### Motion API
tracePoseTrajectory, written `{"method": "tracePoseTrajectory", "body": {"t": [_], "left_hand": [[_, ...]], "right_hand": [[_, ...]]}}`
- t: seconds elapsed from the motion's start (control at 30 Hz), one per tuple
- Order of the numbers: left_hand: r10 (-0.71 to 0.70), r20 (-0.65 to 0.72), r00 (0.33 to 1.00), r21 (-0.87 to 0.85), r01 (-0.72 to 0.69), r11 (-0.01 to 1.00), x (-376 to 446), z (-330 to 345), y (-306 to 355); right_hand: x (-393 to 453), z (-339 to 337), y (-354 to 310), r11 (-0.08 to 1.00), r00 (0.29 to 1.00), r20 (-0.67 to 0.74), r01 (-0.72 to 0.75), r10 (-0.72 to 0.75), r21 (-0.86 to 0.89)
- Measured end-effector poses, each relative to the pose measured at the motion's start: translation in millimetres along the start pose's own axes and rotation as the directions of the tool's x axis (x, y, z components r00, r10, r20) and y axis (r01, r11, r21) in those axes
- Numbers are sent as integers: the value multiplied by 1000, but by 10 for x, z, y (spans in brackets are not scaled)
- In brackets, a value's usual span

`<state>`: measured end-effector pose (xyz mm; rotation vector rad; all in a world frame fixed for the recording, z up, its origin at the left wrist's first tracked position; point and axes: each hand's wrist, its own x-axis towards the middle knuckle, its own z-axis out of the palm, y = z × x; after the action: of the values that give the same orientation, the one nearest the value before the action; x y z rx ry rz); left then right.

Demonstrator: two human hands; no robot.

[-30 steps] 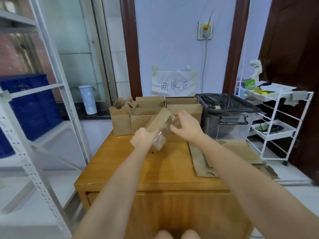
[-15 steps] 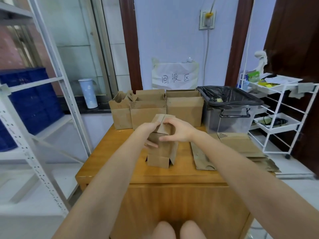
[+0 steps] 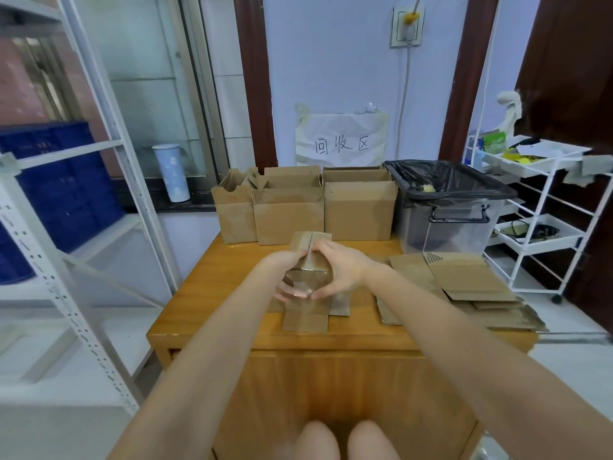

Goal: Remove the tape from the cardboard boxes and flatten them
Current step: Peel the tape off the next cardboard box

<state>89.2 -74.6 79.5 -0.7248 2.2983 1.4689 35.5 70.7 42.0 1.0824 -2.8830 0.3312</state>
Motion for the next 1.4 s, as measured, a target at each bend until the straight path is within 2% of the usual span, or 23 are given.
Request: {"method": "tracePoseTrajectory", "body": {"t": [0.13,0.27,0.33,0.53,0.77,0.93,1.03,1.1,1.17,1.23,1.33,1.4], "left_hand": [[29,-11,1000,-32,-29,999,36,7,-43],[33,-14,999,-111,-35,993,90,-2,-82],[30,3,1000,-147,-30,989,107,-8,-94],[35,44,998,-198,-25,980,55,-53,-150],[64,128,990,-352,-15,936,-18,-216,-209],[142,120,983,-321,-97,942,-56,-284,-239],[217,3,976,-229,-211,950,-71,-295,-298],[319,-106,942,-104,-329,939,-20,-294,-372],[446,-141,884,61,-442,895,57,-278,-467],[548,-121,827,165,-528,833,101,-228,-572],[652,-160,741,311,-589,746,146,-113,-686],[724,-219,655,447,-592,671,186,-44,-737]], "right_hand": [[-8,25,16,999,999,-11,30,-30,-34],[-3,12,-5,968,997,33,81,-75,-238],[1,25,-35,954,997,13,79,-78,-289],[-24,73,-61,974,993,-101,37,-61,-224],[-29,57,-61,977,995,-88,19,-38,-214],[-79,2,-94,988,999,-51,0,-8,-155],[-104,-48,-110,992,1000,-7,-14,13,-123],[-121,-71,-113,995,999,18,-27,29,-99],[-132,-77,-115,997,999,28,-40,42,-63],[-135,-75,-115,998,998,29,-47,47,-33],[-121,-74,-111,999,998,28,-47,48,-21],[-115,-76,-106,999,998,36,-43,44,-28]]}}
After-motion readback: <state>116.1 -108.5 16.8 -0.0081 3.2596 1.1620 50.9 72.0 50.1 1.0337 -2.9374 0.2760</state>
